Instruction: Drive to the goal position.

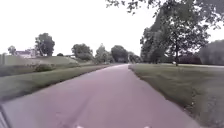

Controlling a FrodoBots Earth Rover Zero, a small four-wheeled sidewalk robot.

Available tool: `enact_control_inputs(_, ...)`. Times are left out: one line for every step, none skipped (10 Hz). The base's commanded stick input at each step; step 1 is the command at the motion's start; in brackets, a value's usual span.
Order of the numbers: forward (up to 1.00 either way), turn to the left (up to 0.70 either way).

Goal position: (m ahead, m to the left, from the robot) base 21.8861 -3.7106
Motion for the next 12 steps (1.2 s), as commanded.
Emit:
enact_control_inputs(0.7, 0.0)
enact_control_inputs(0.7, 0.0)
enact_control_inputs(0.7, 0.0)
enact_control_inputs(0.7, 0.0)
enact_control_inputs(0.7, 0.0)
enact_control_inputs(0.7, 0.0)
enact_control_inputs(0.7, 0.0)
enact_control_inputs(0.7, 0.0)
enact_control_inputs(0.7, 0.0)
enact_control_inputs(0.7, 0.0)
enact_control_inputs(0.7, 0.0)
enact_control_inputs(0.7, 0.0)
